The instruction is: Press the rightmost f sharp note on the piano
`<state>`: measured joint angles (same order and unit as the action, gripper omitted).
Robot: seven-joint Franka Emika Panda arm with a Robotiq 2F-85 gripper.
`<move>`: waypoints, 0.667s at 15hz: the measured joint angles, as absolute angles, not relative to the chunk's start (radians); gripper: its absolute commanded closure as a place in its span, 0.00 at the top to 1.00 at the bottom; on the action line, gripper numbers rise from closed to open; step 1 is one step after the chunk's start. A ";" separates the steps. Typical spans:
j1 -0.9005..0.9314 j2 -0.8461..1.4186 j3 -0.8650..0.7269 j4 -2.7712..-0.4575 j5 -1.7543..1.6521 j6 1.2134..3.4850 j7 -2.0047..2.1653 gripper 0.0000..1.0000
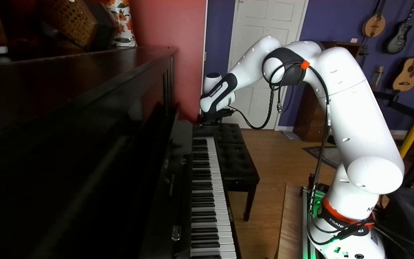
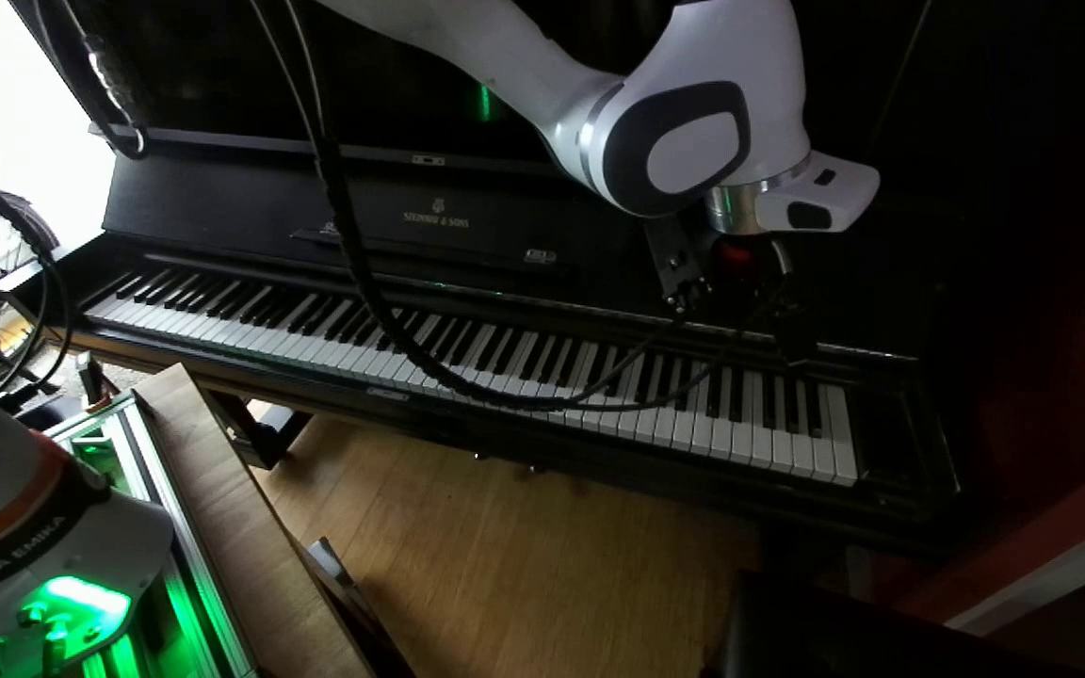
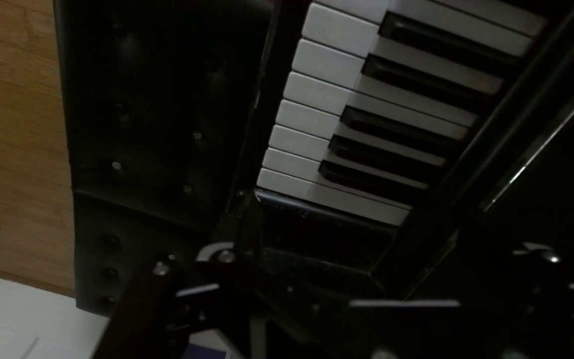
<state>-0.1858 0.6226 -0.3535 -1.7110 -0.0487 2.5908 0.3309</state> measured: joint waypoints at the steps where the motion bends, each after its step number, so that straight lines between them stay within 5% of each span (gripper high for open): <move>1: -0.177 0.599 -0.359 -1.741 -0.059 2.590 0.331 1.00; 10: -0.130 0.394 -0.377 -1.962 -0.133 2.571 0.342 1.00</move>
<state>-0.1297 0.3944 -0.3766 -1.9619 -0.1328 2.5713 0.3417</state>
